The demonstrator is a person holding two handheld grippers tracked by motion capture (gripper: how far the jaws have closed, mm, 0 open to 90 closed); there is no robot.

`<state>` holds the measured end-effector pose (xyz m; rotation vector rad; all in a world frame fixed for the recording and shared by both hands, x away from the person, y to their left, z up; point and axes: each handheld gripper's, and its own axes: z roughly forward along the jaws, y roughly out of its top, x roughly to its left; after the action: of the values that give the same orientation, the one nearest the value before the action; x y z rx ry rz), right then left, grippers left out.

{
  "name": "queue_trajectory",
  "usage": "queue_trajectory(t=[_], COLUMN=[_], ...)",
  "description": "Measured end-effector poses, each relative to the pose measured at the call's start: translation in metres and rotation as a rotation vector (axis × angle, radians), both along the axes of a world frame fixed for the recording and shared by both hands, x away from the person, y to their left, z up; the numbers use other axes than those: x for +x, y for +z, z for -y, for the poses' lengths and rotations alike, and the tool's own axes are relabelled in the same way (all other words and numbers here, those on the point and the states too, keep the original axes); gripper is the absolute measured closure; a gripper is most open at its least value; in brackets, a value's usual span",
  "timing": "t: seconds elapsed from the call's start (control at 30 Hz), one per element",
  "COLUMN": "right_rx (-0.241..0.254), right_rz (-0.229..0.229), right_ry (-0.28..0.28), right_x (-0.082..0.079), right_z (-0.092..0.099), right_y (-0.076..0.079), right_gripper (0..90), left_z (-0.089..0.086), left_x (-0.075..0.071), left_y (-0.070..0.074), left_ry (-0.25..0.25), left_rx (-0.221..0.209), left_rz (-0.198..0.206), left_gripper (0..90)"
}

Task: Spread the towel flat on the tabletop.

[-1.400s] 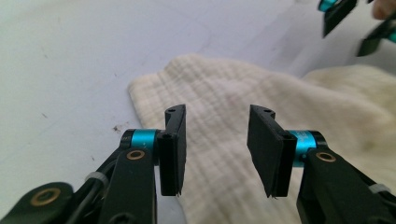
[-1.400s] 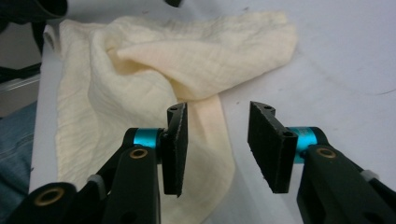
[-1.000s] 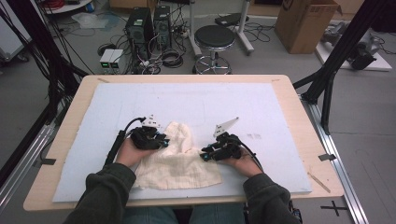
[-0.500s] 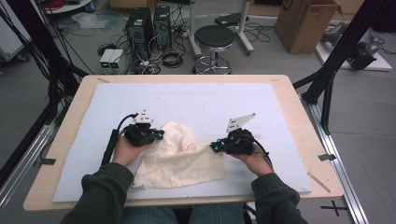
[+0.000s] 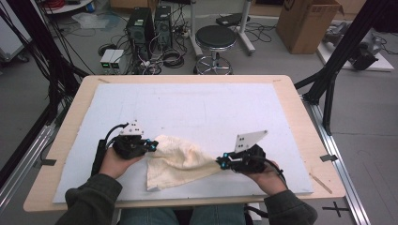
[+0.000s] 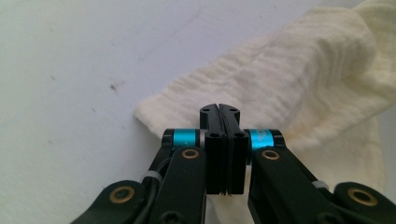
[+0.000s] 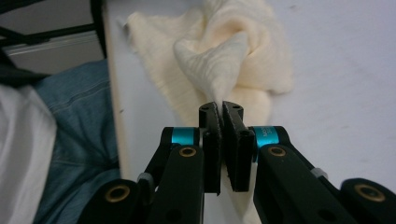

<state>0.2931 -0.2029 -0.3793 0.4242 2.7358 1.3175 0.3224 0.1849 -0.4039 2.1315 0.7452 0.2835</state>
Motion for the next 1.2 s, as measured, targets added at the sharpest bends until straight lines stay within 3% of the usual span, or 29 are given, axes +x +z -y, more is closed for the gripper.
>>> queue_trajectory(t=[0.17,0.3,0.37,0.43,0.5,0.57,0.63,0.67,0.8,0.93,1.03,1.13,1.2], right_rx=[-0.009,-0.036,-0.063,-0.074,-0.055,-0.018,0.008,0.013,-0.006,-0.022,-0.048,-0.079,-0.101], right_rz=[-0.044,-0.068,-0.076,-0.099,-0.11,-0.085,-0.071,-0.053,-0.031,-0.074,-0.111,-0.164,-0.169], right_ry=[0.036,0.043,0.049,0.062,0.078,0.084,0.077,0.07,0.019,-0.004,0.003,0.008,0.014], right_x=[-0.02,-0.028,-0.03,-0.031,-0.03,-0.028,-0.023,-0.018,0.007,0.033,0.047,0.055,0.058], right_z=[-0.006,-0.006,-0.007,-0.009,-0.011,-0.013,-0.014,-0.014,-0.024,-0.039,-0.049,-0.056,-0.061], right_y=[-0.022,-0.032,-0.038,-0.039,-0.034,-0.023,-0.011,-0.006,0.001,-0.012,-0.026,-0.038,-0.044], right_gripper=[86.3,86.3,84.8,75.9,71.0,68.2,66.1,66.0,65.2,62.2,60.2,59.7,60.9], left_z=[-0.012,-0.026,-0.03,-0.032,-0.034,-0.036,-0.037,-0.037,-0.032,-0.026,-0.024,-0.022,-0.021], left_x=[-0.017,-0.025,-0.027,-0.028,-0.027,-0.026,-0.022,-0.02,-0.009,0.002,0.006,0.007,0.007], left_y=[-0.012,-0.019,-0.023,-0.026,-0.024,-0.02,-0.016,-0.015,-0.015,-0.02,-0.026,-0.029,-0.031], left_ry=[0.007,0.025,0.028,0.023,0.025,0.032,0.054,0.059,0.083,0.092,0.086,0.079,0.073], left_rx=[0.033,0.004,0.01,0.001,-0.022,-0.053,-0.076,-0.083,-0.092,-0.081,-0.039,-0.008,0.01], left_rz=[-0.021,-0.039,-0.055,-0.073,-0.072,-0.054,-0.05,-0.046,-0.041,-0.062,-0.092,-0.104,-0.106], left_gripper=[88.6,88.6,88.6,88.0,83.8,77.9,68.3,67.6,58.3,52.4,51.3,56.3,60.7])
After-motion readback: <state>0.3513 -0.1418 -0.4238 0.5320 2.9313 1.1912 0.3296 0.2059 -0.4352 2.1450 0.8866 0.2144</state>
